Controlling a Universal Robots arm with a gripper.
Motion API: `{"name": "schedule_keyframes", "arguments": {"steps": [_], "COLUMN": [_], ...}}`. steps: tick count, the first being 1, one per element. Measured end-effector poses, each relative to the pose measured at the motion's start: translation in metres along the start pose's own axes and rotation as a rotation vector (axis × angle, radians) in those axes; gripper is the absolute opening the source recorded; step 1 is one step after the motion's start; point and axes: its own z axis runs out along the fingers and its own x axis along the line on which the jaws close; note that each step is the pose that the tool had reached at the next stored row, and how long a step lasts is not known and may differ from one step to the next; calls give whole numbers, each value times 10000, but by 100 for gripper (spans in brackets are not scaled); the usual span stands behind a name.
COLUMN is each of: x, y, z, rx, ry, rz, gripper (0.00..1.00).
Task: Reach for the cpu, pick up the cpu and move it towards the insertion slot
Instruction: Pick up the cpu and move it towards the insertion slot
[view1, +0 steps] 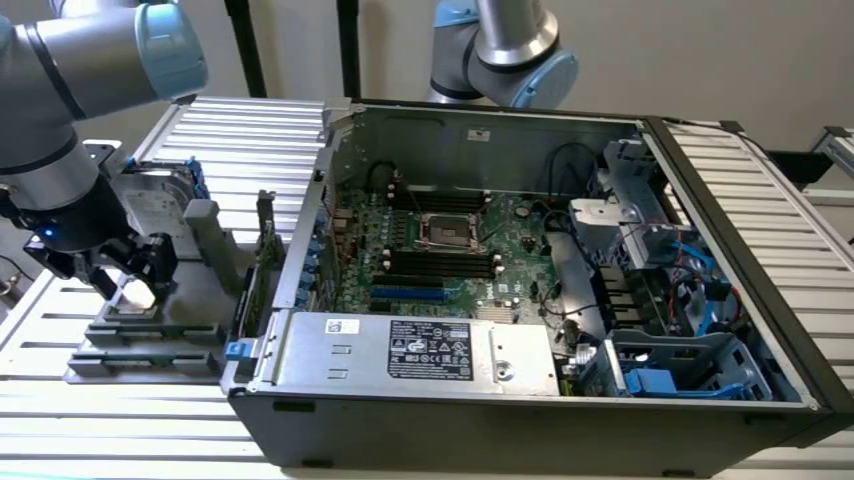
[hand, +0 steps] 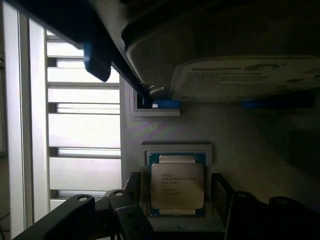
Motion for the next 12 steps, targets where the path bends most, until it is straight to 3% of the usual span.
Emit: {"name": "schedule_keyframes", "arguments": {"steps": [12], "x": [-9], "y": [11], "z": [10], "rx": [76], "ry": [11], "rz": [-3], "gripper": [67]}}
